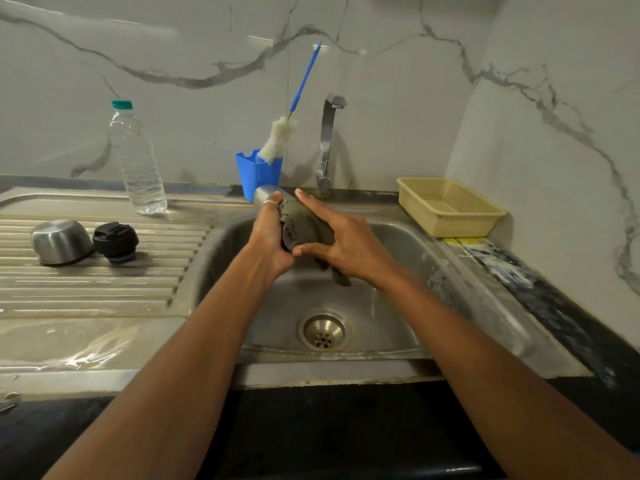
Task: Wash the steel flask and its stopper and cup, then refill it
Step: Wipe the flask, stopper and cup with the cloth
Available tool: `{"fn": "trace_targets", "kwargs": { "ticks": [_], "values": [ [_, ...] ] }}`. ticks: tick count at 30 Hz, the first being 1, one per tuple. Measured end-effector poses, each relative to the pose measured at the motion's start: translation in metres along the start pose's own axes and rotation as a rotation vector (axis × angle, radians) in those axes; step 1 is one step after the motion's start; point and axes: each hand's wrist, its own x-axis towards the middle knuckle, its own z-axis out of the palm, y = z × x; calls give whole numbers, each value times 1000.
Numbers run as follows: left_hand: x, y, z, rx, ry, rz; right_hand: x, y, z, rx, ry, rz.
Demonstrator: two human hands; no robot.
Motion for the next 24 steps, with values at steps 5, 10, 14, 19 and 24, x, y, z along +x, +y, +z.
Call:
{"fn": "trace_targets", "kwargs": {
  "ticks": [5, 10, 14, 19, 24],
  "values": [
    [-3, 0, 8, -1, -22, -10, 4, 9, -18, 241, 50, 160],
    [-3, -1, 0, 70, -69, -21, 6, -13, -18, 321, 29, 258],
    [-7, -5, 2, 274, -164, 75, 6, -31, 5, 243, -55, 261],
    [-15, -10, 8, 500, -167, 172, 12, -25, 7, 256, 127, 315],
    [-26, -22, 13, 835, -239, 67, 18, 4, -21, 239, 376, 475]
  ]
}}
